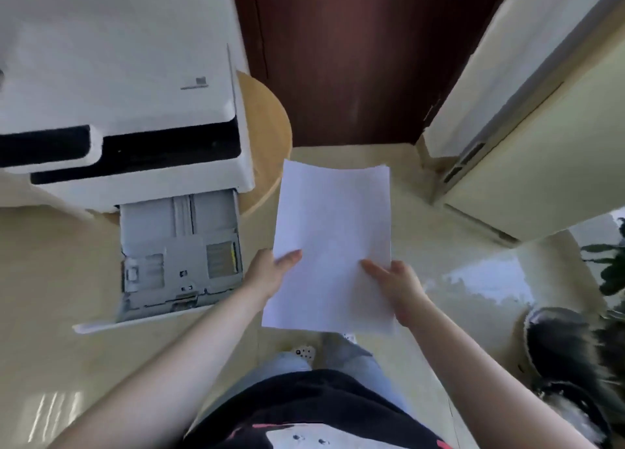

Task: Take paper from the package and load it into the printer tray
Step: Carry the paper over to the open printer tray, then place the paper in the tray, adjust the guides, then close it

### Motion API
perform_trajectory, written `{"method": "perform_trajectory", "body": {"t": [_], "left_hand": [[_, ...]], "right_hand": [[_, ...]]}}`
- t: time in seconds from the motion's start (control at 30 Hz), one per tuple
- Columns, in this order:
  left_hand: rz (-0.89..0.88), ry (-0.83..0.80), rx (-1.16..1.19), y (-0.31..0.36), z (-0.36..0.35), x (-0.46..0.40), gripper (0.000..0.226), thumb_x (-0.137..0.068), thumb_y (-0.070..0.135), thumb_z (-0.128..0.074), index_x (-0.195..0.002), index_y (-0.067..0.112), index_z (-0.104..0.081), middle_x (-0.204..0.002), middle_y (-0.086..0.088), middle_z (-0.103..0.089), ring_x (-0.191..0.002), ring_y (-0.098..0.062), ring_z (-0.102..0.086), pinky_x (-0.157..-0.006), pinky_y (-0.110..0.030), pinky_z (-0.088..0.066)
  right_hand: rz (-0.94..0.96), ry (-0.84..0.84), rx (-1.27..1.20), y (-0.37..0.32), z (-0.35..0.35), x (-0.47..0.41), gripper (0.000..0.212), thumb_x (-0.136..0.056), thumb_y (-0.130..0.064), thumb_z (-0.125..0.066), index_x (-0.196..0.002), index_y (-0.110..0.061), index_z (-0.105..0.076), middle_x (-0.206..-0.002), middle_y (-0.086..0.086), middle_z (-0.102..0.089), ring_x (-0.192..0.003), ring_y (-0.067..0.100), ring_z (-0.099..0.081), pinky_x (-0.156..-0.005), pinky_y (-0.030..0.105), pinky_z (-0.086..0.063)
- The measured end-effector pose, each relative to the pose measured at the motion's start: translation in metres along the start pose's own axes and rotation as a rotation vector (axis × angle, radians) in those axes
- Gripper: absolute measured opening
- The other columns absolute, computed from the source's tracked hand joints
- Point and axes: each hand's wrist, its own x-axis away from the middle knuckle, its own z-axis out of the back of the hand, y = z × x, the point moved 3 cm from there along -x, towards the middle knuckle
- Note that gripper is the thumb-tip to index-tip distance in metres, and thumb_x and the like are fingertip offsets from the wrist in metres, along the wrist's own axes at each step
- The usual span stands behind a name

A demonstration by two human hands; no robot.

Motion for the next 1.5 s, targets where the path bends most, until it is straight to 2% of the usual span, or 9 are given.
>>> {"method": "perform_trajectory", "body": {"t": [0.07, 0.17, 0.33, 0.47, 0.7, 0.93, 1.03, 1.17, 1.5], "left_hand": [[0.058, 0.093, 0.088, -0.014, 0.02, 0.002, 0.065, -0.081, 0.05, -0.065, -0.125, 0.003, -0.053, -0.118, 0.001, -0.053, -0.12, -0.022, -0.052, -0.097, -0.033, -0.038], [0.168, 0.178, 0.194, -0.035, 0.047, 0.017, 0.04, -0.09, 0.025, -0.06, -0.125, 0.006, -0.055, -0.115, 0.003, -0.055, -0.111, -0.014, -0.051, -0.088, -0.027, -0.032], [0.219, 0.347, 0.336, -0.067, 0.098, 0.039, 0.039, -0.081, 0.037, -0.069, -0.113, 0.015, -0.064, -0.111, -0.001, -0.069, -0.098, -0.018, -0.066, -0.086, -0.034, -0.05], [0.279, 0.372, 0.36, -0.087, 0.142, 0.036, 0.031, -0.088, 0.03, -0.062, -0.115, 0.015, -0.063, -0.112, -0.005, -0.069, -0.095, -0.021, -0.066, -0.081, -0.035, -0.051], [0.357, 0.332, 0.273, -0.112, 0.235, -0.007, 0.049, -0.085, 0.032, -0.066, -0.124, 0.004, -0.058, -0.12, -0.003, -0.059, -0.104, -0.019, -0.056, -0.09, -0.034, -0.042], [0.35, 0.242, 0.21, -0.121, 0.282, -0.063, 0.052, -0.083, 0.037, -0.067, -0.122, 0.004, -0.059, -0.123, -0.012, -0.063, -0.098, -0.025, -0.064, -0.089, -0.034, -0.046], [0.356, 0.239, 0.202, -0.124, 0.287, -0.082, 0.069, -0.082, 0.042, -0.067, -0.134, 0.002, -0.047, -0.135, -0.01, -0.053, -0.12, -0.026, -0.052, -0.093, -0.03, -0.035], [0.358, 0.272, 0.177, -0.123, 0.284, -0.101, 0.067, -0.083, 0.041, -0.066, -0.133, 0.001, -0.045, -0.133, -0.01, -0.052, -0.113, -0.023, -0.05, -0.088, -0.029, -0.032], [0.18, 0.468, 0.079, -0.136, 0.286, -0.099, 0.041, -0.073, 0.035, -0.07, -0.093, 0.001, -0.064, -0.088, -0.01, -0.065, -0.078, -0.022, -0.058, -0.072, -0.033, -0.044]], "right_hand": [[-0.014, -0.142, 0.054, -0.006, -0.025, -0.012, 0.031, -0.084, -0.025, -0.071, -0.099, 0.002, -0.066, -0.083, 0.01, -0.071, -0.069, 0.025, -0.068, -0.059, 0.03, -0.056], [-0.029, -0.31, 0.136, -0.011, -0.067, -0.018, 0.029, -0.087, -0.024, -0.067, -0.101, 0.001, -0.066, -0.086, 0.01, -0.071, -0.073, 0.026, -0.067, -0.064, 0.032, -0.058], [-0.057, -0.476, 0.237, -0.014, -0.137, -0.018, 0.031, -0.091, -0.024, -0.06, -0.109, 0.0, -0.063, -0.105, 0.016, -0.069, -0.092, 0.031, -0.067, -0.086, 0.045, -0.055], [-0.085, -0.552, 0.236, -0.017, -0.191, -0.023, 0.022, -0.092, -0.015, -0.057, -0.106, 0.003, -0.06, -0.102, 0.018, -0.065, -0.088, 0.029, -0.063, -0.079, 0.04, -0.053], [-0.201, -0.414, 0.171, -0.006, -0.284, -0.021, 0.027, -0.09, -0.01, -0.061, -0.109, 0.009, -0.059, -0.098, 0.019, -0.064, -0.087, 0.033, -0.062, -0.082, 0.044, -0.052], [-0.239, -0.199, 0.116, 0.006, -0.331, -0.04, 0.014, -0.083, -0.017, -0.07, -0.076, -0.01, -0.06, -0.096, 0.02, -0.067, -0.087, 0.037, -0.066, -0.086, 0.056, -0.054], [-0.224, -0.146, 0.092, 0.005, -0.337, -0.047, 0.017, -0.082, -0.02, -0.072, -0.076, -0.01, -0.06, -0.096, 0.022, -0.069, -0.083, 0.033, -0.064, -0.085, 0.054, -0.055], [-0.176, -0.081, 0.094, -0.007, -0.342, -0.057, 0.018, -0.084, -0.017, -0.07, -0.07, -0.013, -0.059, -0.085, 0.016, -0.066, -0.075, 0.029, -0.061, -0.078, 0.045, -0.053], [-0.065, 0.033, 0.118, -0.001, -0.346, -0.055, 0.02, -0.087, -0.016, -0.063, -0.08, 0.003, -0.063, -0.075, 0.014, -0.059, -0.068, 0.023, -0.051, -0.063, 0.033, -0.04]]}}
